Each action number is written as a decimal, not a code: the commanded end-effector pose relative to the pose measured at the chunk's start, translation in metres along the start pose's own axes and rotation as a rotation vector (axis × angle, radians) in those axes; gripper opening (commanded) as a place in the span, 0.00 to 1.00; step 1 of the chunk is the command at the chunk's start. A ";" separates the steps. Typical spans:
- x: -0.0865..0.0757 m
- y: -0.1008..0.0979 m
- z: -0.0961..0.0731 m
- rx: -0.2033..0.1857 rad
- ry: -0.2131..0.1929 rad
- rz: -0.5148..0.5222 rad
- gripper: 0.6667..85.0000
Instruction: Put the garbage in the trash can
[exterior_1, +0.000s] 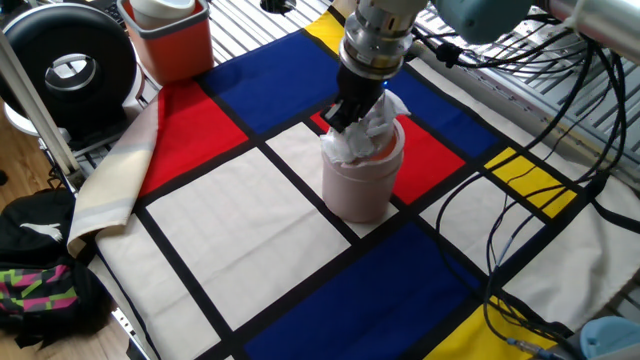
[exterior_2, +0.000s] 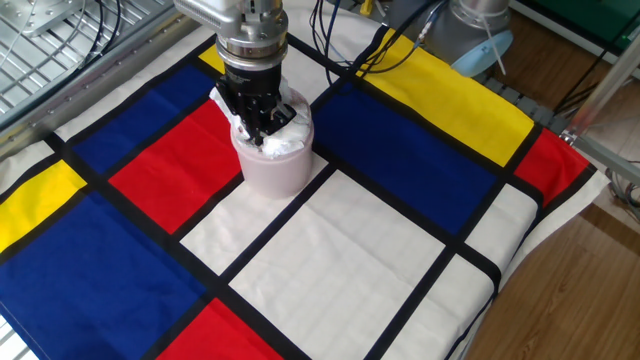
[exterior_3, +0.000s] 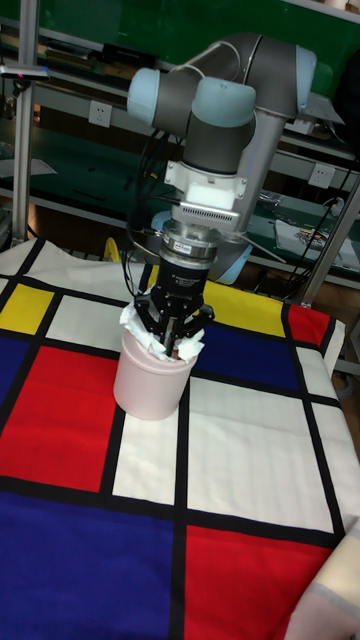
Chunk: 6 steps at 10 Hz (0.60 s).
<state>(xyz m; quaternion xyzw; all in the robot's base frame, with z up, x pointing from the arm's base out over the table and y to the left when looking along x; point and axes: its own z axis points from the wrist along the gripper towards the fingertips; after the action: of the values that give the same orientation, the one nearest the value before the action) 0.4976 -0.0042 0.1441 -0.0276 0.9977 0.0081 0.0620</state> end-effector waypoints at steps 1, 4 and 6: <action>-0.001 0.003 -0.006 -0.002 0.009 -0.003 0.25; -0.003 -0.001 -0.009 0.007 0.015 -0.012 0.23; -0.004 -0.002 -0.011 0.012 0.015 -0.008 0.23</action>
<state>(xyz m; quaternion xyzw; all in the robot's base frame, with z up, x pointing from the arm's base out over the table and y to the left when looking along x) 0.4984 -0.0073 0.1513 -0.0335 0.9980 -0.0010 0.0544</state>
